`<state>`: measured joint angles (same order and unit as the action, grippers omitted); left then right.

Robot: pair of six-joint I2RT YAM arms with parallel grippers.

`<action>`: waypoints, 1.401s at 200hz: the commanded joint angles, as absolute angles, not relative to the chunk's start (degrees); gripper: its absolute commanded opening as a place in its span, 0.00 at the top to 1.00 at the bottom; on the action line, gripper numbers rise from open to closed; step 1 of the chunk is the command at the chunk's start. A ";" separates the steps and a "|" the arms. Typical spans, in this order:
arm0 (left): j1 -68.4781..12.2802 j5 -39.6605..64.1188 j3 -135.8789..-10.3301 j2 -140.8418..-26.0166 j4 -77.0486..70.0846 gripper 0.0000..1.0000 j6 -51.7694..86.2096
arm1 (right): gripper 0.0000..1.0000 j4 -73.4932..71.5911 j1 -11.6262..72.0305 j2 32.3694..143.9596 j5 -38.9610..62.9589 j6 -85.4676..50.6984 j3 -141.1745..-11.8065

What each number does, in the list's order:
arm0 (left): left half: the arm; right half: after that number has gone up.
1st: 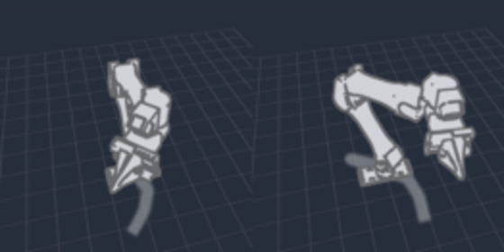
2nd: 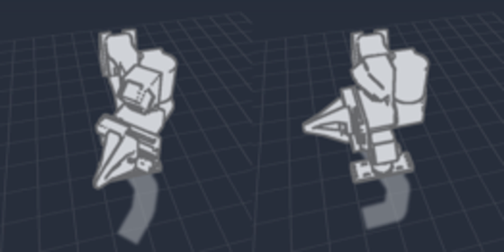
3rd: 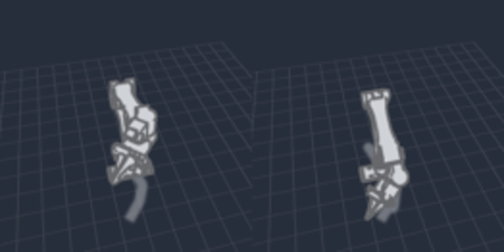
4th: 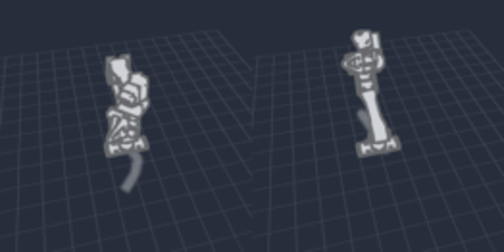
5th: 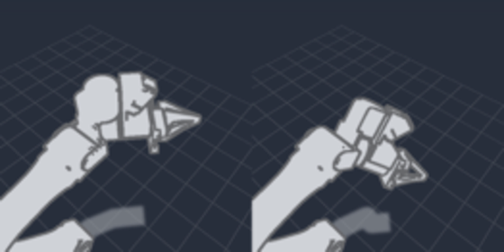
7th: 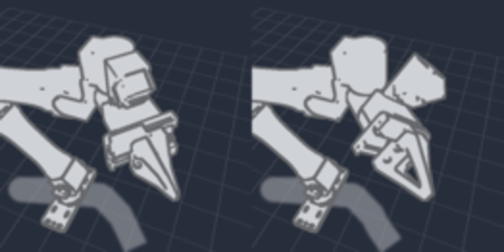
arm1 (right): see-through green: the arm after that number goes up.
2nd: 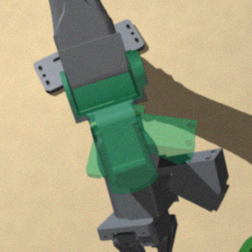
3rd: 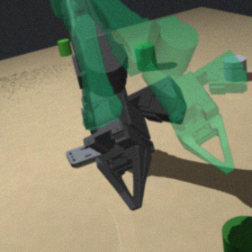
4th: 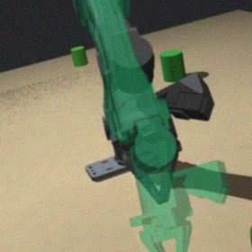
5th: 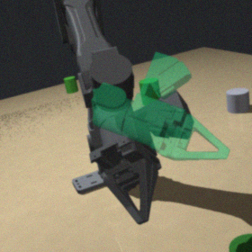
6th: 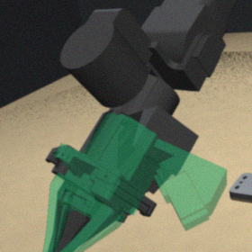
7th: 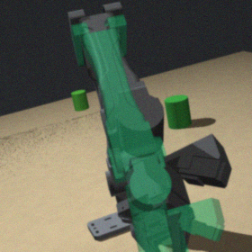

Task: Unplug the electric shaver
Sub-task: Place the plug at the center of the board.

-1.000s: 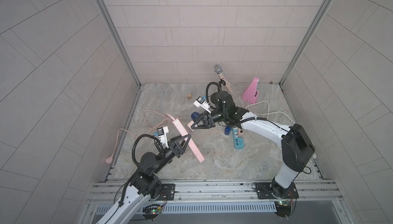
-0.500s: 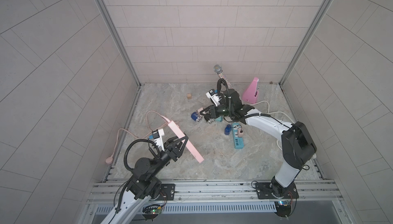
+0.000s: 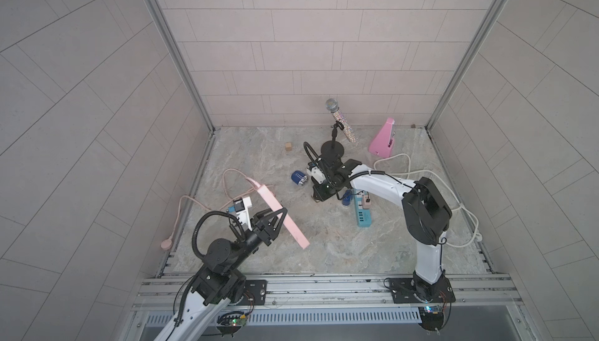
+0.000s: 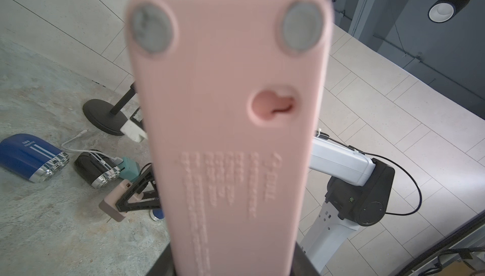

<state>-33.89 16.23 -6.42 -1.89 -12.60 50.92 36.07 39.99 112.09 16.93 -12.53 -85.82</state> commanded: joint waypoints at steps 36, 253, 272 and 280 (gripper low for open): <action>-33.93 15.54 -9.05 -0.27 -14.33 1.00 49.58 | 1.00 43.25 42.59 114.27 13.85 -9.89 -90.56; -33.93 16.16 -9.58 -0.26 -13.71 1.00 49.48 | 0.79 55.99 45.97 122.81 21.84 -4.15 -102.06; -33.92 16.07 -9.34 -0.30 -13.80 1.00 49.50 | 0.78 55.39 45.98 122.26 24.72 -3.75 -100.57; -33.97 16.02 -9.24 -0.21 -13.93 1.00 49.57 | 0.77 54.97 45.98 122.26 26.02 -3.63 -100.04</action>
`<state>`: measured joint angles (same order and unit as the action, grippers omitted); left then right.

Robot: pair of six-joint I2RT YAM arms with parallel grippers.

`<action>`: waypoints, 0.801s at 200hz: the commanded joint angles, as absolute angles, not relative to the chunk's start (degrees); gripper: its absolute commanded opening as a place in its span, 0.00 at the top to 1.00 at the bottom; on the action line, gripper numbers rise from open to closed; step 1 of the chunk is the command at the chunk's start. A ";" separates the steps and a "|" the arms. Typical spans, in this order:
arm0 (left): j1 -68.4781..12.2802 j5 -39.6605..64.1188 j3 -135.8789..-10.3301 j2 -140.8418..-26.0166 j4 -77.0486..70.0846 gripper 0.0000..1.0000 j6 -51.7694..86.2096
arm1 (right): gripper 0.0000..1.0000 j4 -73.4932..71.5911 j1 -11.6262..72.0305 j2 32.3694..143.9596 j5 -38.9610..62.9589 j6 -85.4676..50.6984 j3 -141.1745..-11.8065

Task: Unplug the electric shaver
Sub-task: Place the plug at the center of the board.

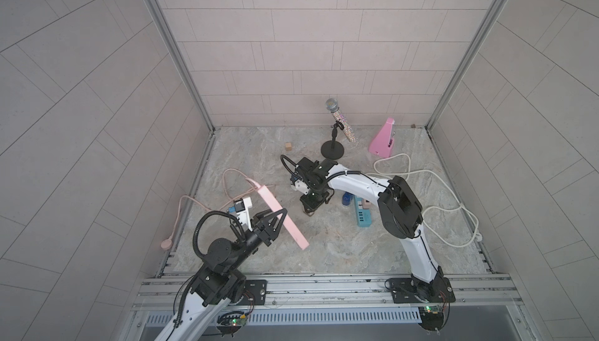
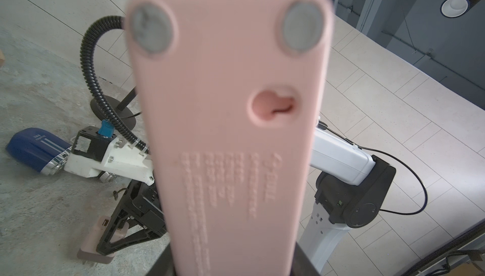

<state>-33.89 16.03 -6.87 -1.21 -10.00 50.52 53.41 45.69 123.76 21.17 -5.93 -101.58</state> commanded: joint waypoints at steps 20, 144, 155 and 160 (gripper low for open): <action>-33.94 16.18 -9.40 -0.30 -13.89 1.00 49.57 | 0.75 53.75 45.98 122.72 29.31 -3.68 -99.60; -33.97 16.32 -10.02 -0.27 -13.18 1.00 49.35 | 0.58 51.47 41.75 125.75 34.62 -3.50 -99.75; -33.97 16.24 -10.02 -0.34 -13.17 1.00 49.32 | 0.57 51.44 41.57 125.94 34.13 -3.46 -99.68; -33.93 16.25 -10.02 -0.27 -13.18 1.00 49.32 | 0.57 51.42 41.52 126.03 33.75 -3.48 -99.79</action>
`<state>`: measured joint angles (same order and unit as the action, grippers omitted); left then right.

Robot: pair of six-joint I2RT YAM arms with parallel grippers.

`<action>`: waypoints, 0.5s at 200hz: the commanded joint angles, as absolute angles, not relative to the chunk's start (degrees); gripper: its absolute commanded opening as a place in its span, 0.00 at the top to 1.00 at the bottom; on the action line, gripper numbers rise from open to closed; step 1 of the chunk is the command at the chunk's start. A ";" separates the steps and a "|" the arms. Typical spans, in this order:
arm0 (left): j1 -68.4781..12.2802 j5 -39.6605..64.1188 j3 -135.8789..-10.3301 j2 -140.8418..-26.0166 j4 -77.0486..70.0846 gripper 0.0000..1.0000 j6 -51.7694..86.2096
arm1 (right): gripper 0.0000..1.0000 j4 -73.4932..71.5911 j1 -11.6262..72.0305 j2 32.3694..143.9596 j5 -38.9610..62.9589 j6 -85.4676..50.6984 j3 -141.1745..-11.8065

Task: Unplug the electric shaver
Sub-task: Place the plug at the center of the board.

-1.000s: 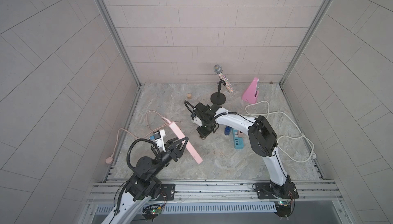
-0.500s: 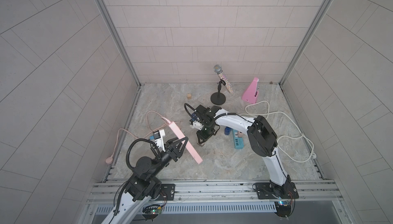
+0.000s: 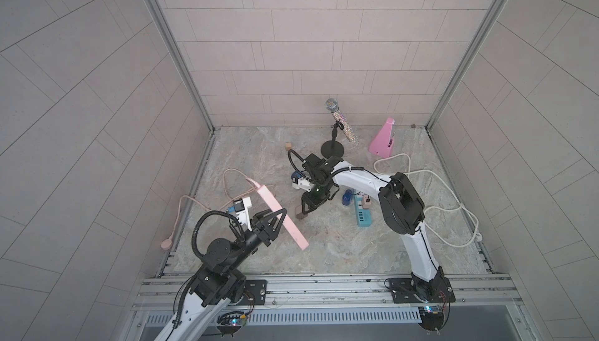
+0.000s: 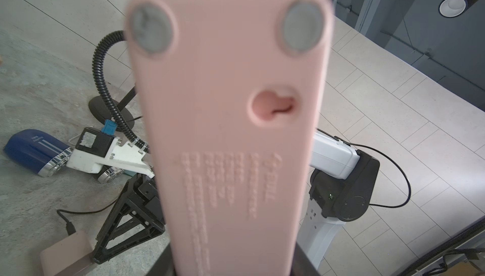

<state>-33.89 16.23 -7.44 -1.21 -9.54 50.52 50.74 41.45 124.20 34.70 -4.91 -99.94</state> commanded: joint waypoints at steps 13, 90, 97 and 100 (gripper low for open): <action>-33.94 16.28 -10.02 -0.25 -13.10 1.00 49.31 | 0.56 51.58 41.44 126.36 32.39 -3.60 -100.02; -33.93 15.56 -9.87 -0.23 -10.83 1.00 48.72 | 0.53 47.36 40.33 118.65 26.45 -4.24 -96.93; -33.93 15.42 -9.63 -0.25 -10.79 1.00 48.76 | 0.52 45.79 39.94 116.46 28.06 -4.37 -95.38; -33.93 15.28 -9.45 -0.26 -11.01 1.00 48.85 | 0.52 45.20 39.73 115.22 28.90 -4.26 -94.43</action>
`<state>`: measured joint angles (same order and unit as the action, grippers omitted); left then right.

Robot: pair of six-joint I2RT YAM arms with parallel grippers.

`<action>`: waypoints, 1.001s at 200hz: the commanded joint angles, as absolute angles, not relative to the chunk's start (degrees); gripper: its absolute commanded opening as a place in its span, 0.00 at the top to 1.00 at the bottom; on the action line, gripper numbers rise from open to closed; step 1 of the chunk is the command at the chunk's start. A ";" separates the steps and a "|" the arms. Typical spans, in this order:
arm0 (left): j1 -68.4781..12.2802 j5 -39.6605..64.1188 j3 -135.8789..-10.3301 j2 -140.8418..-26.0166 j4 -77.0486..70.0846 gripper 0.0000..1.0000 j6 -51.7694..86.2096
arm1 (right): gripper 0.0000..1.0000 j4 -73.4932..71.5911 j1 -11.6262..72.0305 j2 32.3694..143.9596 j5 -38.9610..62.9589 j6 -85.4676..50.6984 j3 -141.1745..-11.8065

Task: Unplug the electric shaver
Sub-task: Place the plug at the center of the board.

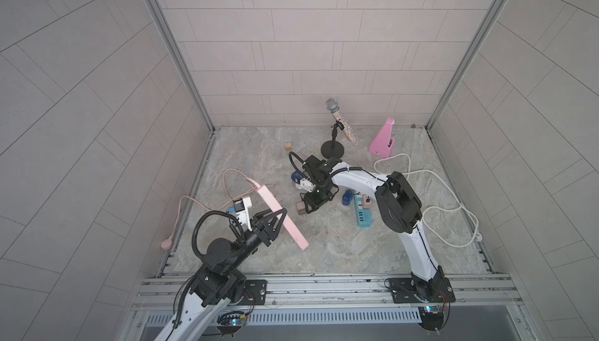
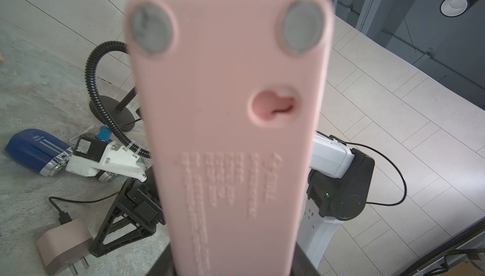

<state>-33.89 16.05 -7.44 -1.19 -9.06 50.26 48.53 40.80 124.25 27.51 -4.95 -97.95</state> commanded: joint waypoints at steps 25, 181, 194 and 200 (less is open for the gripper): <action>-33.97 15.13 -8.87 -0.32 -12.30 1.00 49.48 | 0.43 38.68 37.06 105.91 37.10 -4.20 -85.72; -33.93 15.12 -6.08 -3.56 -21.26 1.00 54.46 | 0.25 -9.15 41.80 80.92 65.87 -22.71 -54.56; -33.93 15.20 -5.74 -4.23 -23.05 1.00 55.22 | 0.24 -11.50 42.83 82.21 66.34 -24.18 -54.56; -33.93 15.29 -5.57 -4.47 -23.79 1.00 55.65 | 0.24 -12.04 43.27 82.94 66.68 -24.46 -54.79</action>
